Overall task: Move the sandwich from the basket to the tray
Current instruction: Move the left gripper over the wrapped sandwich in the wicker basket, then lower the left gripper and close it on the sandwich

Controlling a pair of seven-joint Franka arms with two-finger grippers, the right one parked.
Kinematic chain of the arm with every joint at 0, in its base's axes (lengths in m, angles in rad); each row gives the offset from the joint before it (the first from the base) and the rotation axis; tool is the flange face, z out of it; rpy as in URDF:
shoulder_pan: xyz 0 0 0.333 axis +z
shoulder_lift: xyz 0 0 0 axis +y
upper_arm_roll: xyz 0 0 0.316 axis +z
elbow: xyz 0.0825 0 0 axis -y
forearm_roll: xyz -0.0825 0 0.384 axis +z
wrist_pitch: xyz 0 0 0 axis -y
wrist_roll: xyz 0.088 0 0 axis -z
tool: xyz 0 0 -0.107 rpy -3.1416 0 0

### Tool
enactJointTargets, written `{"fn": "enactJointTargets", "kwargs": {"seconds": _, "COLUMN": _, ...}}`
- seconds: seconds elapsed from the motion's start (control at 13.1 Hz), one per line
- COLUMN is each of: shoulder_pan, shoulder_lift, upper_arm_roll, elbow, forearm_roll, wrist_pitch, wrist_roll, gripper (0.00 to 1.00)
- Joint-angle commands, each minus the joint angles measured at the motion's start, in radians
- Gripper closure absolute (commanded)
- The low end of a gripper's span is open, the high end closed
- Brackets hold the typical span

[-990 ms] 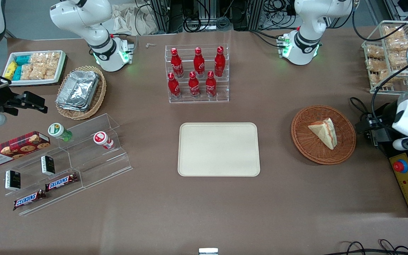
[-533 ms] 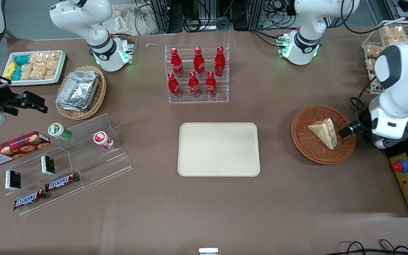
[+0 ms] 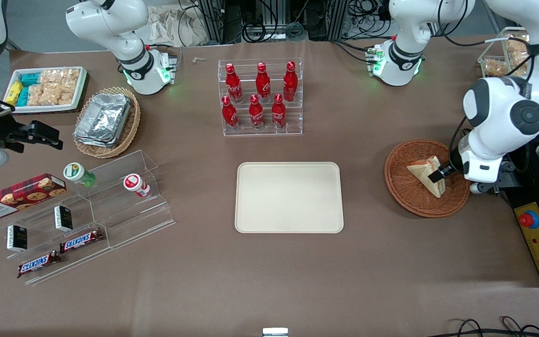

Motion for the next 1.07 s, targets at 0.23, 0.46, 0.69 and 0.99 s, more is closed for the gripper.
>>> {"fn": "enactJointTargets", "kwargs": {"seconds": 0.23, "shoulder_pan": 0.018, "shoulder_lift": 0.067, "upper_arm_roll": 0.002, "elbow": -0.134, "forearm_roll": -0.009, "wrist_pitch": 0.210, "wrist_roll": -0.019, "gripper": 0.00}}
{"fn": "enactJointTargets", "kwargs": {"seconds": 0.46, "shoulder_pan": 0.043, "shoulder_lift": 0.111, "upper_arm_roll": 0.002, "elbow": -0.166, "forearm_roll": -0.009, "wrist_pitch": 0.290, "wrist_roll": -0.019, "gripper": 0.00}}
{"fn": "enactJointTargets", "kwargs": {"seconds": 0.69, "shoulder_pan": 0.046, "shoulder_lift": 0.130, "upper_arm_roll": 0.002, "elbow": -0.157, "forearm_roll": -0.011, "wrist_pitch": 0.298, "wrist_roll": -0.022, "gripper": 0.26}}
{"fn": "enactJointTargets", "kwargs": {"seconds": 0.99, "shoulder_pan": 0.044, "shoulder_lift": 0.124, "upper_arm_roll": -0.001, "elbow": -0.144, "forearm_roll": -0.058, "wrist_pitch": 0.315, "wrist_roll": -0.027, "gripper": 1.00}}
